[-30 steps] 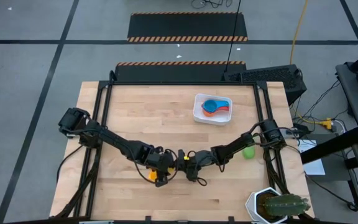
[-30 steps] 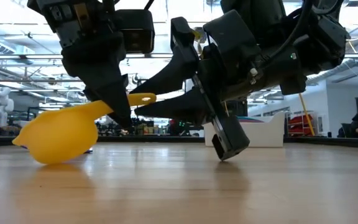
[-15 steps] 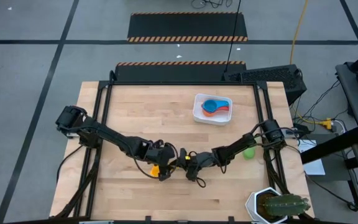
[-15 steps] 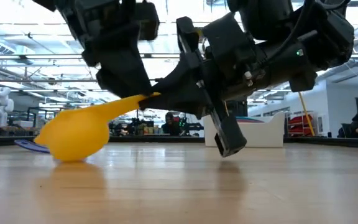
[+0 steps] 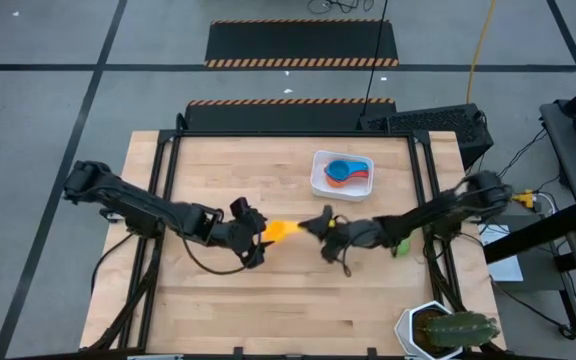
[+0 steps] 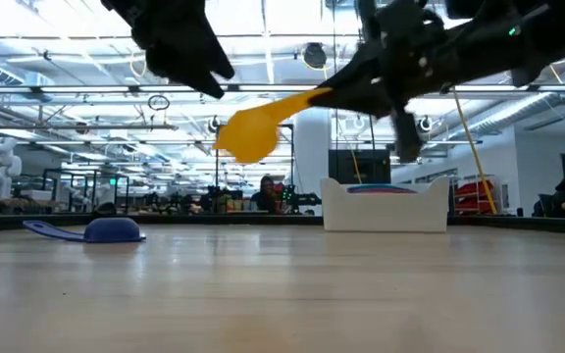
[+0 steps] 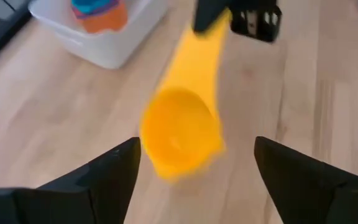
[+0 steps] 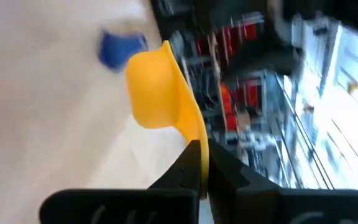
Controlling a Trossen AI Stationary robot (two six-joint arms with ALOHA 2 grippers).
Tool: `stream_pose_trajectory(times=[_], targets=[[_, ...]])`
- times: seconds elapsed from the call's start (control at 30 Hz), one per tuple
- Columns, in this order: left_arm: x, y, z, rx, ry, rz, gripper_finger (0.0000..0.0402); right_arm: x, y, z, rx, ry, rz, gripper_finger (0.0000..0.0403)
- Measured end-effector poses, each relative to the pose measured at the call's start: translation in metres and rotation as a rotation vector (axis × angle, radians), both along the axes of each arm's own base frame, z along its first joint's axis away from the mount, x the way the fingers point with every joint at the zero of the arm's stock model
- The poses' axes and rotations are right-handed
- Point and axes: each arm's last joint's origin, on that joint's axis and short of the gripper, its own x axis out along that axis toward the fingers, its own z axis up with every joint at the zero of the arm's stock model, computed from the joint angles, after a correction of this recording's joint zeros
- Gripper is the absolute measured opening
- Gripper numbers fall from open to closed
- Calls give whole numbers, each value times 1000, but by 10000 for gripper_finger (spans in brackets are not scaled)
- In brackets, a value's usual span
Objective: Nest measuring cups in basket
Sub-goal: Stack the yellow measuring cup on top of the light blue measuring cup in the white bin
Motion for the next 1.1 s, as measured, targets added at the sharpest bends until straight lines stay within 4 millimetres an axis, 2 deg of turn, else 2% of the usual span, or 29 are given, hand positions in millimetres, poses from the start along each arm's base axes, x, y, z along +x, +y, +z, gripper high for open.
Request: stream_pose_trajectory(times=[0.17, 0.3, 0.57, 0.8, 0.97, 1.1], targets=[[-1, 5, -3, 38, 38, 12, 290, -28, -22, 19, -77, 11, -119, 0], [-2, 7, -4, 58, 56, 24, 278, -51, -42, 32, -69, -46, -181, 0], [-3, 9, -4, 86, 70, 24, 273, -98, -76, 34, -118, -114, -283, 0], [-2, 9, -3, 88, 55, 29, 273, -118, -99, 26, -128, -65, -313, 0], [-2, 10, -3, 83, 50, 34, 273, -124, -114, 18, -118, 32, -354, 0], [-2, 10, -3, 82, 51, 34, 273, -126, -118, 17, -110, 36, -364, 0]])
